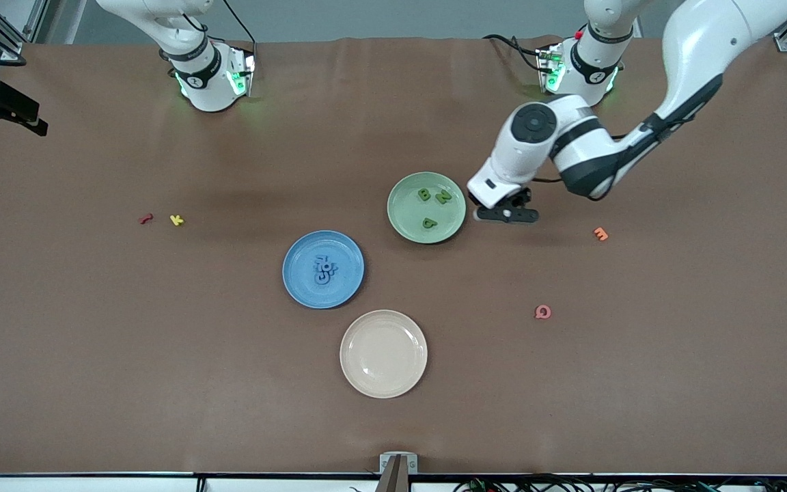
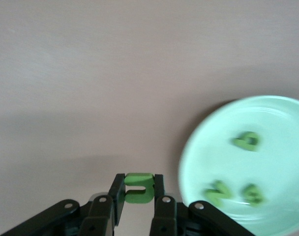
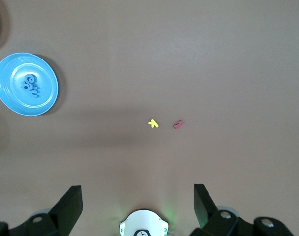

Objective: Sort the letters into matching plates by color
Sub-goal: 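Carry the green u with the left gripper over the green plate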

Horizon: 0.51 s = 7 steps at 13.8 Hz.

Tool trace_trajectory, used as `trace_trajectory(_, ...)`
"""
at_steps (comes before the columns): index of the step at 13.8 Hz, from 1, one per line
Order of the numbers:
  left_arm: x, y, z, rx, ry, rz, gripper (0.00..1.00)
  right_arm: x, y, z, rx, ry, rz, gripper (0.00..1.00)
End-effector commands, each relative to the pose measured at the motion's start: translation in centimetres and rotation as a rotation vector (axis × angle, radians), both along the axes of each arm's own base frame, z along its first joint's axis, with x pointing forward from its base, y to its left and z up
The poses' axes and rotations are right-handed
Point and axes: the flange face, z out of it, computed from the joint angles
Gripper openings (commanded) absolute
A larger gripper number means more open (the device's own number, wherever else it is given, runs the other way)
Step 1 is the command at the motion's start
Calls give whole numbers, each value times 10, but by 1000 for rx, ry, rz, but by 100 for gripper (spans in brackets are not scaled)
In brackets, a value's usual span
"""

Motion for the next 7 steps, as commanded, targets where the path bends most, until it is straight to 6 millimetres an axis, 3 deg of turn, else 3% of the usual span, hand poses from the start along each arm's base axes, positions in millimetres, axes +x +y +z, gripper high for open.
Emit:
trace_trajectory(1,-2,-35,6,3,21,69,17,-10,4,4,24,-17,13,100)
trace_trajectory(7,-8,-114,-21,42,12,153,17,-17,-4,11,30,-28,6,100)
